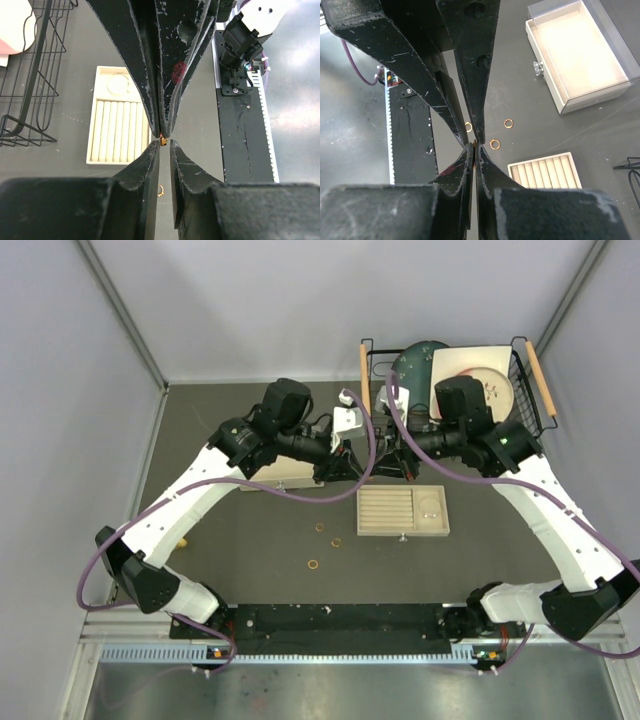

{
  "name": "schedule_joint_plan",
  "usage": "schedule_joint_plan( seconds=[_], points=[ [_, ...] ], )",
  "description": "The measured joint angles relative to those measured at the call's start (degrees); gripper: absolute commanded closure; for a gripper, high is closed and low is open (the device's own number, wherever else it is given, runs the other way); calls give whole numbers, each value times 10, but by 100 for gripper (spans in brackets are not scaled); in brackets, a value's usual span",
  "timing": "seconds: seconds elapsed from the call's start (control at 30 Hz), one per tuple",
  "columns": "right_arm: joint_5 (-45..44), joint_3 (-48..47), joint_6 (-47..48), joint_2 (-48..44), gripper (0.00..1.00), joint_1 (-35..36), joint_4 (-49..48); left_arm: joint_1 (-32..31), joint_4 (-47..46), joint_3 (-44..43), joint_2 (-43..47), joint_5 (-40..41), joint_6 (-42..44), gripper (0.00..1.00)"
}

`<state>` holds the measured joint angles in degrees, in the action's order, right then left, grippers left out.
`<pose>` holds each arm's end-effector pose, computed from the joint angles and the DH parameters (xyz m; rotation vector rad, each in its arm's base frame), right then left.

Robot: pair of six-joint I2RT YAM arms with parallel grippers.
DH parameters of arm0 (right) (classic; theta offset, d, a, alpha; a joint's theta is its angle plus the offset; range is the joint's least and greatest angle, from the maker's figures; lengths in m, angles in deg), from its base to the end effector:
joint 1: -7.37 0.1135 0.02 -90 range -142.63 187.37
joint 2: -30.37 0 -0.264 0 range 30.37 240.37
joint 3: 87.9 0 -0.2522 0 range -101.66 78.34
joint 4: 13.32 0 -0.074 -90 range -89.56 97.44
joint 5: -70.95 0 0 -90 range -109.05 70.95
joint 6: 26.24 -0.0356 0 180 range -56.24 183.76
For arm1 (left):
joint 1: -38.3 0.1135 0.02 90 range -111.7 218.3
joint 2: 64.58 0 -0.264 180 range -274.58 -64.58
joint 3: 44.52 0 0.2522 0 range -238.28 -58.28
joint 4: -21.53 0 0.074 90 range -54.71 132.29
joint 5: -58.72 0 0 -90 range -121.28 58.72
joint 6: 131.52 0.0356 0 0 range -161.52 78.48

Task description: Organize the mixed jewelry

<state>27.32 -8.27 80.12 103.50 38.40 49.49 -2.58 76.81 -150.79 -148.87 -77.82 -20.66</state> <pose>0.1990 0.1498 0.4242 -1.2645 1.7331 1.0275 0.2174 -0.2224 0.4165 1.4780 1.5341 -1.0734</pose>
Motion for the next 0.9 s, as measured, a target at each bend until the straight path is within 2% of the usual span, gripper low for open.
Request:
schedule_joint_plan(
  seconds=[0.43, 0.5, 0.73, 0.9],
  points=[
    [-2, 9, 0, -1, 100, 0, -1, 2, 0, 0, -6, -5, -9, 100],
    [-2, 9, 0, -2, 99, 1, -2, 2, 0, 0, -6, -6, -13, 100],
    [-15, 9, -1, -5, 72, 4, -2, 4, -6, 0, -6, -18, -29, 100],
    [-50, 9, -1, -17, 61, 5, -3, 18, -49, 25, -1, -30, -56, 100]
  ],
)
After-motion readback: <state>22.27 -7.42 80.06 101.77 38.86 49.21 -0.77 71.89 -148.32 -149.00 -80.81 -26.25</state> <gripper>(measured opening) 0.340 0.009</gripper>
